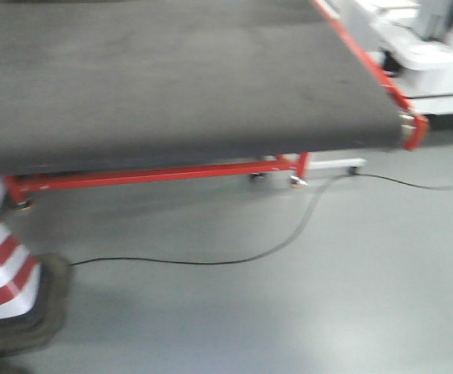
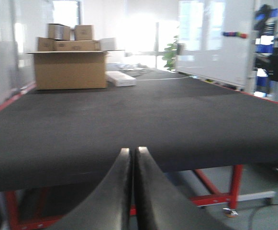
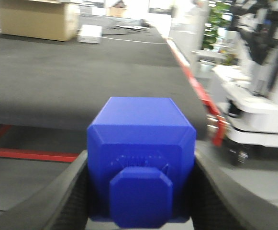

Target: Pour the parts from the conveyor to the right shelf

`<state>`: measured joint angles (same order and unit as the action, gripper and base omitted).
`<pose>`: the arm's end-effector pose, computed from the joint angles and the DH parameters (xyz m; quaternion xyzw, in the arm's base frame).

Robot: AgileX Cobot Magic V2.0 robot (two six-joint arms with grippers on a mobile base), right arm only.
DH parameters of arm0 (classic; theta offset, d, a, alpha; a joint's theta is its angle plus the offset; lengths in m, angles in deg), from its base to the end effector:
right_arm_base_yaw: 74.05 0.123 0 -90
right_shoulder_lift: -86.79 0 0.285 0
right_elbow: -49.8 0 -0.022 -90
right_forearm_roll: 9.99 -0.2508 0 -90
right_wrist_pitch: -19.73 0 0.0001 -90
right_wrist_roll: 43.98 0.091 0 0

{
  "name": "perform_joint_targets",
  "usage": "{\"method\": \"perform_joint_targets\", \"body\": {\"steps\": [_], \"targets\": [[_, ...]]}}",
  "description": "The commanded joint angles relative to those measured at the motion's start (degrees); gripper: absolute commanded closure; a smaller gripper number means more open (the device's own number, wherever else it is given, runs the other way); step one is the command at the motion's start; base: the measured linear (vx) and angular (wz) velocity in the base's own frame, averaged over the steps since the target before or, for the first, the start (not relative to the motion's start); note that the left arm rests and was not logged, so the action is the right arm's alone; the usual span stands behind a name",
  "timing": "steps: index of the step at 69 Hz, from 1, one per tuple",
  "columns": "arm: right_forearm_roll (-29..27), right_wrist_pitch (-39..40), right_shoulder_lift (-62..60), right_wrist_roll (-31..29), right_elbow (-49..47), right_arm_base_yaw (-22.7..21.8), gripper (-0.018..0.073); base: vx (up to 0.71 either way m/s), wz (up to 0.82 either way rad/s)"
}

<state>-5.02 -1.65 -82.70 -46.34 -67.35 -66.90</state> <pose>0.0444 0.0027 0.2604 -0.0799 0.7309 -0.0107 0.6777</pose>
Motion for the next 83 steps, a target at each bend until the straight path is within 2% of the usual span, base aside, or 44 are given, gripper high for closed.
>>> {"method": "perform_joint_targets", "body": {"steps": [1,83], "targets": [[0.4,4.9,0.7,0.0,-1.6,0.0,0.0564,-0.12,-0.62],[0.4,5.0,0.7,0.1,-1.6,0.0,0.0564,-0.16,-0.76]]}}
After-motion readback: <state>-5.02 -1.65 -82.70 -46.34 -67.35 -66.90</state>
